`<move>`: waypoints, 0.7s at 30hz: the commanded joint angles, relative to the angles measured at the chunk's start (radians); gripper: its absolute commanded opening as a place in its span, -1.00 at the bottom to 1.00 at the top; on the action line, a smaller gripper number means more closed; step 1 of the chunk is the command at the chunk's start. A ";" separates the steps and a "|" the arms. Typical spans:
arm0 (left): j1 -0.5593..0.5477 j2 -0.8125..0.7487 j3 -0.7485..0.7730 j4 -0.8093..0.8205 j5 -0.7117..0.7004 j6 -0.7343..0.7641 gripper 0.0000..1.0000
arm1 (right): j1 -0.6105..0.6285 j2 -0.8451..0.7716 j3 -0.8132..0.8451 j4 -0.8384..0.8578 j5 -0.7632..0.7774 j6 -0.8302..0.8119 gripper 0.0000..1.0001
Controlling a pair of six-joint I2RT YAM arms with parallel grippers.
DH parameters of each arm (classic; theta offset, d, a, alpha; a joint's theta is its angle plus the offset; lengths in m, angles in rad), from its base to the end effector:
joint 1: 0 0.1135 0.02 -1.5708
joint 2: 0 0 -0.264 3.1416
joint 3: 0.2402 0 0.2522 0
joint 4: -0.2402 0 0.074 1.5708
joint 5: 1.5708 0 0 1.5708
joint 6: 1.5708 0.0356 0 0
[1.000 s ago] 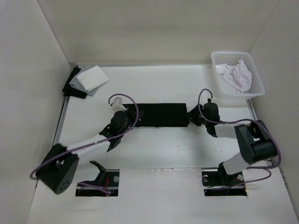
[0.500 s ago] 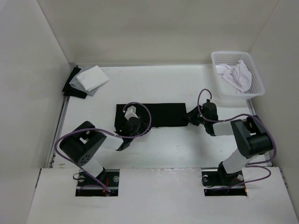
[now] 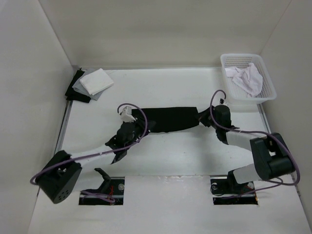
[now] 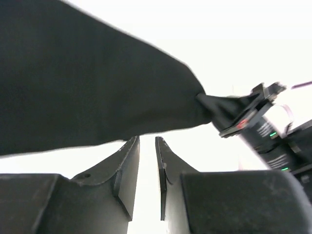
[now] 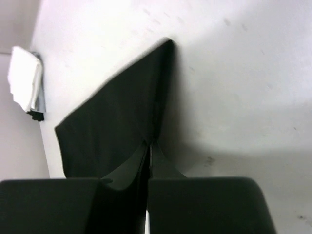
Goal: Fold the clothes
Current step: Fold the tank top
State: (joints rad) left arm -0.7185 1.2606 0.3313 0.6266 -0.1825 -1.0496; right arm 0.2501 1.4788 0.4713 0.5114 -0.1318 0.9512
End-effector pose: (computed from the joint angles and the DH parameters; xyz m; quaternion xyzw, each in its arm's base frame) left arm 0.1835 -0.1519 0.1720 -0.1855 0.7824 -0.4097 0.4308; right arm 0.2637 0.0722 0.1493 0.2627 0.8166 0.3353 0.3894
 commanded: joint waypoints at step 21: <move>0.365 -0.808 -0.051 -0.562 0.041 0.020 -0.62 | 0.711 0.484 1.133 -0.790 0.439 -0.482 -0.95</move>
State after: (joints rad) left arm -0.3885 0.4992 0.2676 0.1490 -0.1638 -1.0355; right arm 0.9276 1.8858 1.4784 -0.1356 0.2493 0.5083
